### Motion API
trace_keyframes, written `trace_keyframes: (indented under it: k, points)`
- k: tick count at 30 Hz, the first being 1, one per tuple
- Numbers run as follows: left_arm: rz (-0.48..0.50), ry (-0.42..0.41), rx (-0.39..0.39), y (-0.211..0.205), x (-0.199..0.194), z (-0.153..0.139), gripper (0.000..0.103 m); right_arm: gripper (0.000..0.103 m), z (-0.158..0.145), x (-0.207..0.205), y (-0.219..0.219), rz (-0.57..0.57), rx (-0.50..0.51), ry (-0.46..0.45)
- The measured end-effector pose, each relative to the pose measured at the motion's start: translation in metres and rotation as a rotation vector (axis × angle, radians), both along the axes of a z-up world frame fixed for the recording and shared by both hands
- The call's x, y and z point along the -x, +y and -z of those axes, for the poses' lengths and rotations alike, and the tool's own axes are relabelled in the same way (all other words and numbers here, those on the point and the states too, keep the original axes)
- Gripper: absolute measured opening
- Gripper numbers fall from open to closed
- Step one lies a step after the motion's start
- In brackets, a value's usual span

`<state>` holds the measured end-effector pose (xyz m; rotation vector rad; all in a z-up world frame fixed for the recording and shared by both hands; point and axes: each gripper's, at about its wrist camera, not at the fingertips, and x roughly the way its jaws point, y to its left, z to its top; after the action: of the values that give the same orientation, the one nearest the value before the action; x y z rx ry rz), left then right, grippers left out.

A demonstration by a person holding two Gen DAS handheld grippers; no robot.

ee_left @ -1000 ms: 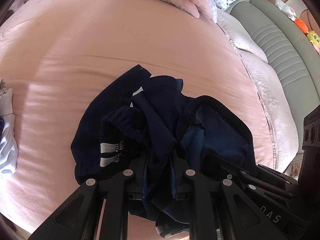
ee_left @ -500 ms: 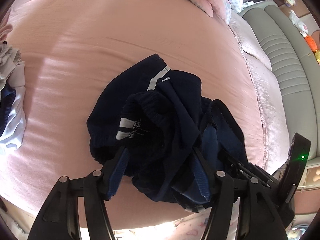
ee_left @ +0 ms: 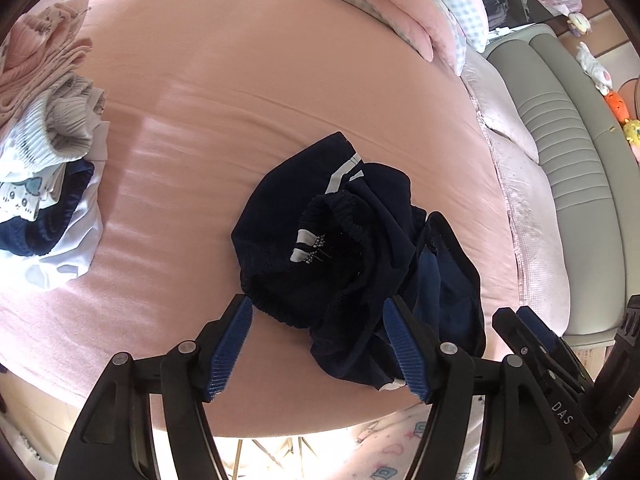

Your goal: Fold clothes

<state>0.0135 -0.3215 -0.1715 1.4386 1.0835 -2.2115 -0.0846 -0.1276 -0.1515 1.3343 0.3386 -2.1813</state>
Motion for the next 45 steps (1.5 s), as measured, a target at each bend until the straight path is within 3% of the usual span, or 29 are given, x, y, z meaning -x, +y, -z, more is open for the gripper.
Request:
trace_keyframes:
  k: [7,13,19,27,34,40,42,45]
  points:
    - [-0.022,0.006,0.002,-0.005,-0.025,0.002,0.066,0.075,-0.011,-0.035,-0.020,-0.065,-0.014,0.058]
    - [-0.040,0.032,-0.023,-0.006,-0.047,0.009,0.066,0.075,-0.003,-0.063,-0.034,-0.121,-0.021,0.041]
    - [-0.036,0.027,0.059,-0.008,-0.055,0.023,0.066,0.075,0.007,-0.086,-0.053,-0.175,-0.054,0.056]
    - [0.070,-0.028,0.184,-0.011,-0.046,0.044,0.066,0.075,0.020,-0.099,-0.071,-0.220,-0.021,0.033]
    - [0.093,-0.022,0.145,-0.020,-0.046,0.059,0.066,0.075,0.034,-0.099,-0.083,-0.213,-0.022,-0.022]
    - [0.072,0.032,0.102,-0.034,-0.047,0.065,0.066,0.075,0.042,-0.093,-0.089,-0.176,-0.014,-0.071]
    - [0.091,0.041,0.098,-0.036,-0.044,0.066,0.065,0.075,0.045,-0.090,-0.089,-0.160,0.026,-0.112]
    - [0.126,0.062,0.136,-0.037,-0.039,0.064,0.065,0.063,0.051,-0.084,-0.087,-0.140,0.088,-0.187]
